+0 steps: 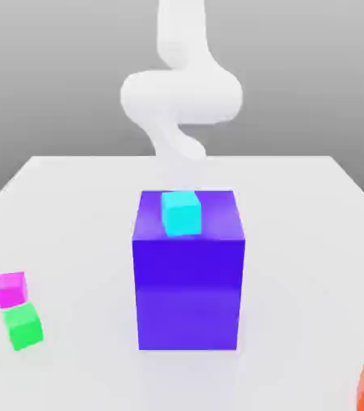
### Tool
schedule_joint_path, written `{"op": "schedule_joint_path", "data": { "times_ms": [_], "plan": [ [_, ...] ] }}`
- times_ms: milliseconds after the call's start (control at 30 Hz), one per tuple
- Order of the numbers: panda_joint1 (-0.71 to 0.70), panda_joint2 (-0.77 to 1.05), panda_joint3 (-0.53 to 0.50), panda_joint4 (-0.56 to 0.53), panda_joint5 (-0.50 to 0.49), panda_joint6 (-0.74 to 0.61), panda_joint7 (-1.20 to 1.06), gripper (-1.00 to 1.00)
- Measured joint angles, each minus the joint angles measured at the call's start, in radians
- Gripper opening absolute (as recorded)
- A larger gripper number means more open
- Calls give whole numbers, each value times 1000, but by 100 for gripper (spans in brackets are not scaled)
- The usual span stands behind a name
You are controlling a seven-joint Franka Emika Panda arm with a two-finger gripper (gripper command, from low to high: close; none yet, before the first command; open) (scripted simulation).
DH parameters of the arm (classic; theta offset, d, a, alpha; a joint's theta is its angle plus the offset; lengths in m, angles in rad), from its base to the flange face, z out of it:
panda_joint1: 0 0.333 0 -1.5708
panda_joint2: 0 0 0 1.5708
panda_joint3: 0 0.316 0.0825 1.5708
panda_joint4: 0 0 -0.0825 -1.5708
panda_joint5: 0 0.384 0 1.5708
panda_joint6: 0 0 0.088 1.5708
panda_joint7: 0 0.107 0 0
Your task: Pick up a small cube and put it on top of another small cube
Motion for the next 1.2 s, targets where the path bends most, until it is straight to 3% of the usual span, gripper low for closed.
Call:
{"op": "schedule_joint_path", "data": {
  "times_ms": [167, 567, 733, 933, 967, 1200],
  "plan": [
    [-31, 36, -14, -26, -7, 25, 23, 0],
    [-344, 536, -223, -253, -27, 310, 260, 0],
    [-495, 794, -298, -331, 111, 436, 261, 0],
    [-628, 1029, -148, -304, 297, 601, 140, 0],
    [-648, 1055, -126, -298, 310, 622, 130, -100],
    [-649, 1057, -124, -298, 313, 624, 129, -100]
  ]
}}
